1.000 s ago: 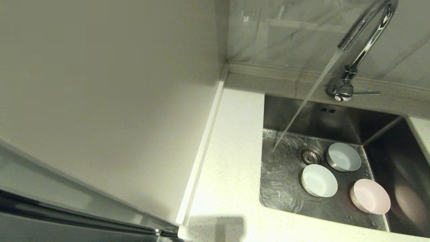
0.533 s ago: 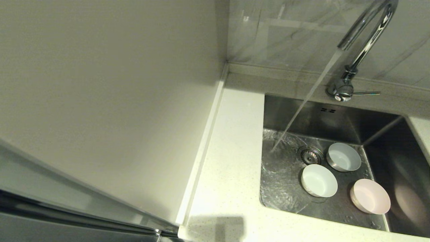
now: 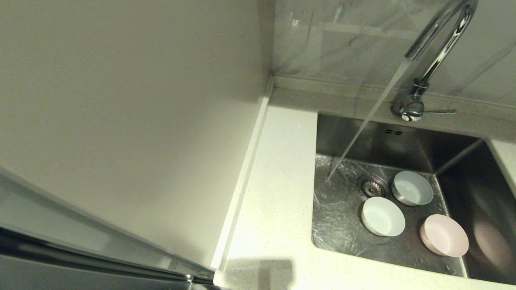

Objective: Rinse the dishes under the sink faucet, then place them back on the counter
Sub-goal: Wait for the water to rinse the bowl

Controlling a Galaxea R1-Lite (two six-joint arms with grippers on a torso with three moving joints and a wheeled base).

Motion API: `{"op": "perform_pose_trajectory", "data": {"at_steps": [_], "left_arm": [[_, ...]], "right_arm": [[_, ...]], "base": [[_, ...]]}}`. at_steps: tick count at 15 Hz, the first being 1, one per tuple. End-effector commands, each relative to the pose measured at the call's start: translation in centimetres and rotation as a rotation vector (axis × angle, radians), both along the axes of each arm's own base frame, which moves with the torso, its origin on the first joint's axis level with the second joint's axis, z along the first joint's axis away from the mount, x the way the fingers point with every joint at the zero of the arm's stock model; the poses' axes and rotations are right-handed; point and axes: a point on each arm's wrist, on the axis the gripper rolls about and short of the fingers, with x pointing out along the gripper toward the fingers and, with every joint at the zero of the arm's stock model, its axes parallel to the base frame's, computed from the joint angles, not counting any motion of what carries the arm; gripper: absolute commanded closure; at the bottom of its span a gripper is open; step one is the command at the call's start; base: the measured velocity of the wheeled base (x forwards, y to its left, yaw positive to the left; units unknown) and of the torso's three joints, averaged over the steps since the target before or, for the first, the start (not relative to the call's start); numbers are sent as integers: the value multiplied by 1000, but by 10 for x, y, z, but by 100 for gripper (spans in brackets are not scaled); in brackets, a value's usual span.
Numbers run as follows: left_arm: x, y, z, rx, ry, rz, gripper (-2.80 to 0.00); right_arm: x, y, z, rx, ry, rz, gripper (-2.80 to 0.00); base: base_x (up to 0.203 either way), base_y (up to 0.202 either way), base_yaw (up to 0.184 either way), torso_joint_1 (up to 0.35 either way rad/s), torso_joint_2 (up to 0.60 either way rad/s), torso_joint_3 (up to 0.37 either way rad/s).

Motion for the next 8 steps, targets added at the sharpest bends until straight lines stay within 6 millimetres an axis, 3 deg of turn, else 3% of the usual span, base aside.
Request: {"op": "perform_pose_trajectory", "data": {"at_steps": [1,8], "left_arm": [[0,0,0,0,-4,0,0],[0,0,0,0,-3,0,0]], "right_arm": [[0,0,0,1,1,0,0],[0,0,0,1,2,0,0]], "base": [[0,0,0,0,0,0],[0,0,0,0,0,0]]}}
